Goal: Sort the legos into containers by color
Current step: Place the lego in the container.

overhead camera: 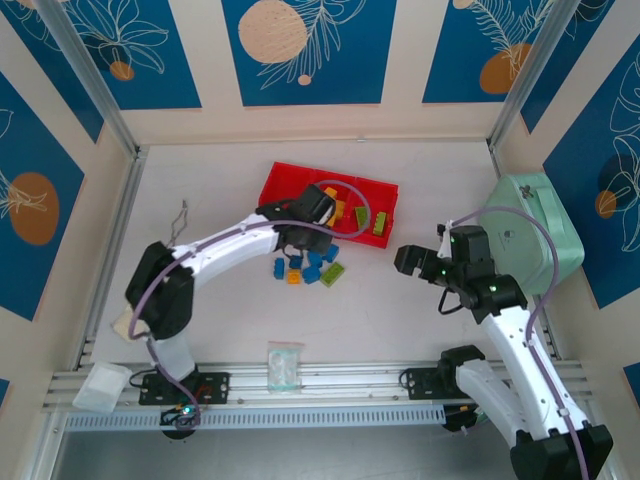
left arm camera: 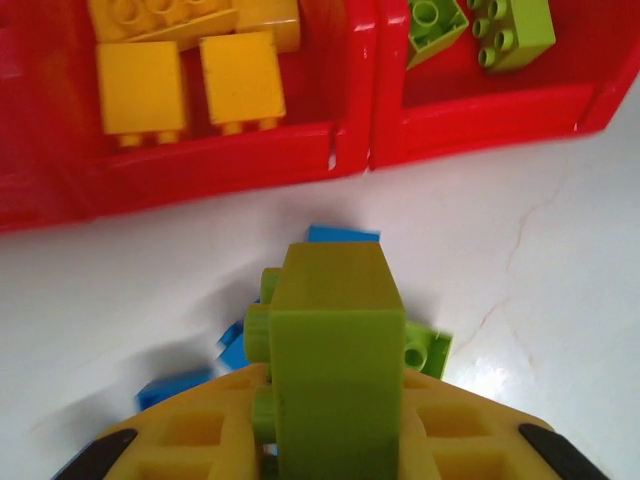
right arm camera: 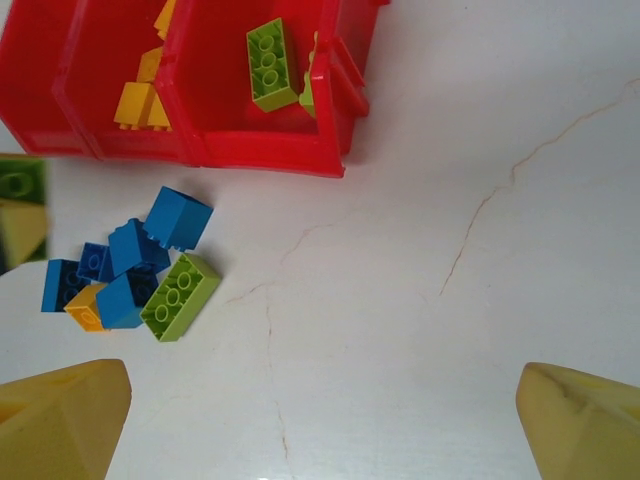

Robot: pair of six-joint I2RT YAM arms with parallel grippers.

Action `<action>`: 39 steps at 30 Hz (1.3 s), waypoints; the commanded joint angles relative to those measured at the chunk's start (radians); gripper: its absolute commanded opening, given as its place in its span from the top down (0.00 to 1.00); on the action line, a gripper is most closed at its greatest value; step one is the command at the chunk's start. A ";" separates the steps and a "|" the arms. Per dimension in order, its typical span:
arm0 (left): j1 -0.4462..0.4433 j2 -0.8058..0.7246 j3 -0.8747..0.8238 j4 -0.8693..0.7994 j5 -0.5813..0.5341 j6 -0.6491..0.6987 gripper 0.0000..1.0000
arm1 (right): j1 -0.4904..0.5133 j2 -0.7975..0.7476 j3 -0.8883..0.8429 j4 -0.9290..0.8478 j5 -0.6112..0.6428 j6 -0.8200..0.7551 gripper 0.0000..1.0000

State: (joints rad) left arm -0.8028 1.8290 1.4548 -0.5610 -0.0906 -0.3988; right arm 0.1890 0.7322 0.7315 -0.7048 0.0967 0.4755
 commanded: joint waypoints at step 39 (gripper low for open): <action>-0.036 0.460 0.628 0.071 0.008 -0.011 0.45 | 0.064 -0.091 0.005 -0.068 -0.027 -0.026 0.01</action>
State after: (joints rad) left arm -0.8299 2.3016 2.0579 -0.4725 -0.0723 -0.4343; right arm 0.2417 0.6556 0.7441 -0.7780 0.0895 0.4675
